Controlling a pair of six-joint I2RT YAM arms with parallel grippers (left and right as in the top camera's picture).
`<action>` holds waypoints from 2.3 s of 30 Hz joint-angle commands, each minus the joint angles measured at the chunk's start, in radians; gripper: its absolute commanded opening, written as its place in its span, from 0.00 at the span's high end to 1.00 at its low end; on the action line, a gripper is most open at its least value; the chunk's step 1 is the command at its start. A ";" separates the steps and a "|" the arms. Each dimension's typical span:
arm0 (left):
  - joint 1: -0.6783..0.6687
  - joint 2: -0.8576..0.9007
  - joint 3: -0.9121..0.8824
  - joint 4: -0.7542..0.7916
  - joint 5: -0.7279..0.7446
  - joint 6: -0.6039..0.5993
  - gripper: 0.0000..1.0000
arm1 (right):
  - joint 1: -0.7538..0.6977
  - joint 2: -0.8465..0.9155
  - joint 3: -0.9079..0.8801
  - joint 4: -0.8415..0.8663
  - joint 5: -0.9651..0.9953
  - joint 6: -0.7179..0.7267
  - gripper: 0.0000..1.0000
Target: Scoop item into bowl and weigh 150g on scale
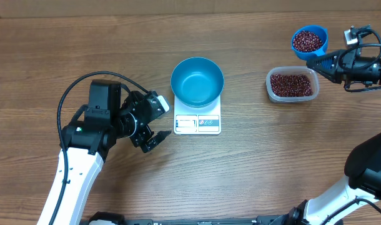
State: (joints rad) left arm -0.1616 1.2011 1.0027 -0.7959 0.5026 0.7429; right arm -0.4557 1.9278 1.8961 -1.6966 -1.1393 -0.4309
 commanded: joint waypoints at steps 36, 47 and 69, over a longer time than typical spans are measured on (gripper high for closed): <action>0.004 0.005 -0.006 -0.001 -0.042 0.019 0.00 | 0.550 -0.041 0.235 0.053 0.256 0.192 0.96; 0.004 0.005 -0.006 -0.001 -0.042 0.019 0.00 | 0.648 -0.040 0.235 0.195 0.333 0.359 0.96; 0.004 0.005 -0.006 -0.001 -0.042 0.019 0.00 | 0.814 0.006 0.224 0.240 0.563 0.536 0.96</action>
State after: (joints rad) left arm -0.1616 1.2011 1.0027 -0.7959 0.4591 0.7429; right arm 0.3542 1.9274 2.1017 -1.4601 -0.6090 0.0925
